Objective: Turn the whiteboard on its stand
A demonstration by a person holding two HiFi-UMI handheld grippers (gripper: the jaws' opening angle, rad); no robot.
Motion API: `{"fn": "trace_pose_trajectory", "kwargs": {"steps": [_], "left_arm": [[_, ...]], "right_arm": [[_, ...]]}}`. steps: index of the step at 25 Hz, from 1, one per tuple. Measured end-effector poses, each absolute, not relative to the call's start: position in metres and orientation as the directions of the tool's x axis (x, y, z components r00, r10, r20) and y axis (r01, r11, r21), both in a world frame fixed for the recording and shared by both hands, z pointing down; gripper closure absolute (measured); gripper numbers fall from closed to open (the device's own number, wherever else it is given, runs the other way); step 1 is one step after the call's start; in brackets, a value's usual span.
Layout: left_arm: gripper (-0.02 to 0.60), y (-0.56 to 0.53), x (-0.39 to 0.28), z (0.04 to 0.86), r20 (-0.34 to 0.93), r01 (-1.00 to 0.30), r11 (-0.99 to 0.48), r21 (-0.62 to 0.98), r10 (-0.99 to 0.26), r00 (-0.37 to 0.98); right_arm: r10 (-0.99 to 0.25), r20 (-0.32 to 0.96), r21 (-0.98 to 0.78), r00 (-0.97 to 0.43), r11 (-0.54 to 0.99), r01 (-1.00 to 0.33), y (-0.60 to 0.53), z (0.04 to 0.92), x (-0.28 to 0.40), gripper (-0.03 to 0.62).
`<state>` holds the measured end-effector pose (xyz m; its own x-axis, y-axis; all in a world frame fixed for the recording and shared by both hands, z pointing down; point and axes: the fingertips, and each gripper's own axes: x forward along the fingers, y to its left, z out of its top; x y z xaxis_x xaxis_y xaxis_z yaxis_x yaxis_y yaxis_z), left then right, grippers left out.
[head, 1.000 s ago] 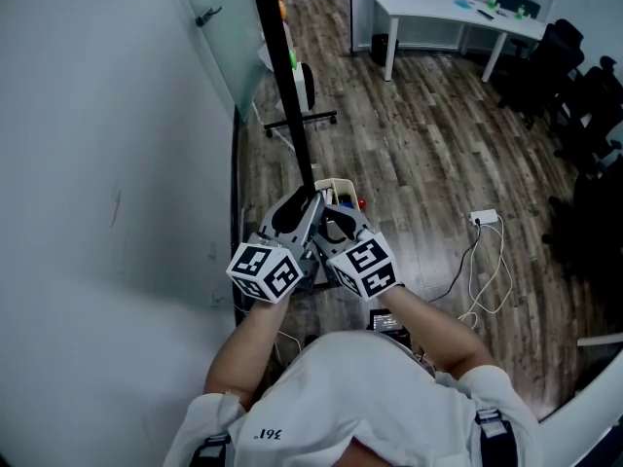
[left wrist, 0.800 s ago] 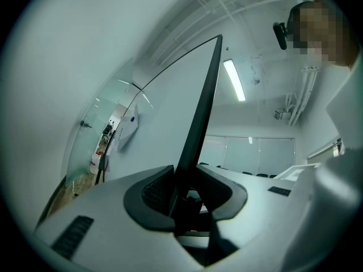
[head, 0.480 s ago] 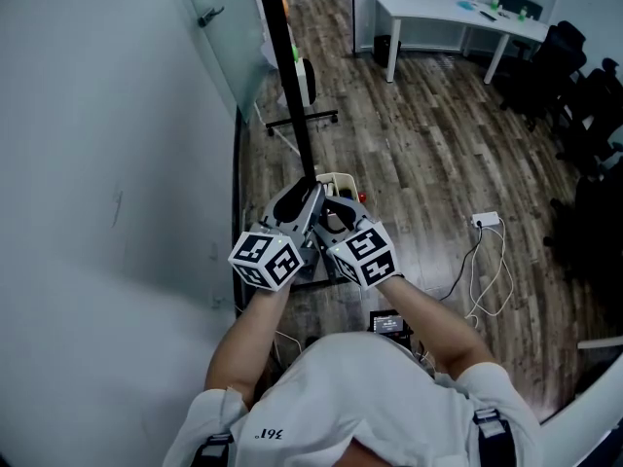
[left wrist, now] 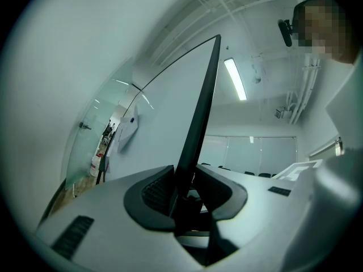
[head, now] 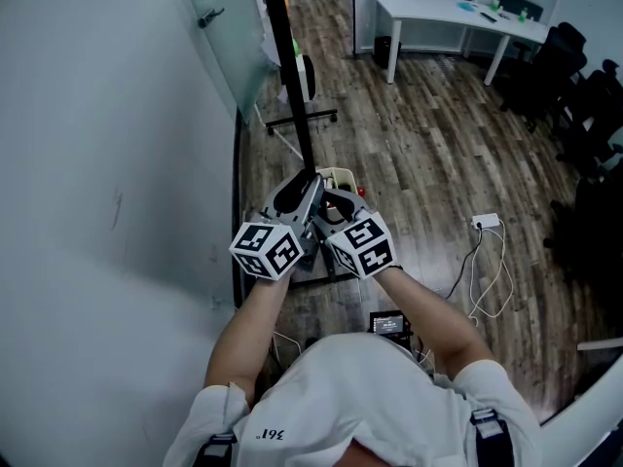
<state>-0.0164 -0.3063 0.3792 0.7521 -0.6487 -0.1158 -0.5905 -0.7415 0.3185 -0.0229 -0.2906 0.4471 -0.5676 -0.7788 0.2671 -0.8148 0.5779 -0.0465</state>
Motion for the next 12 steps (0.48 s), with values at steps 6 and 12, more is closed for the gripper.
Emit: {"fn": "trace_pose_trajectory", "kwargs": {"steps": [6,12], "left_arm": [[0.463,-0.318,-0.015,0.375,-0.114,-0.593,-0.741,0.314,-0.650,0.751],[0.463,-0.333,-0.016,0.375,-0.121,-0.590,-0.745,0.311,-0.646,0.753]], "right_arm": [[-0.779,0.274,-0.047,-0.564,0.575,-0.817,-0.303,0.443,-0.022,0.416],[-0.779,0.279,-0.046,-0.561,0.573,-0.818,-0.317,0.443,-0.023,0.416]]}}
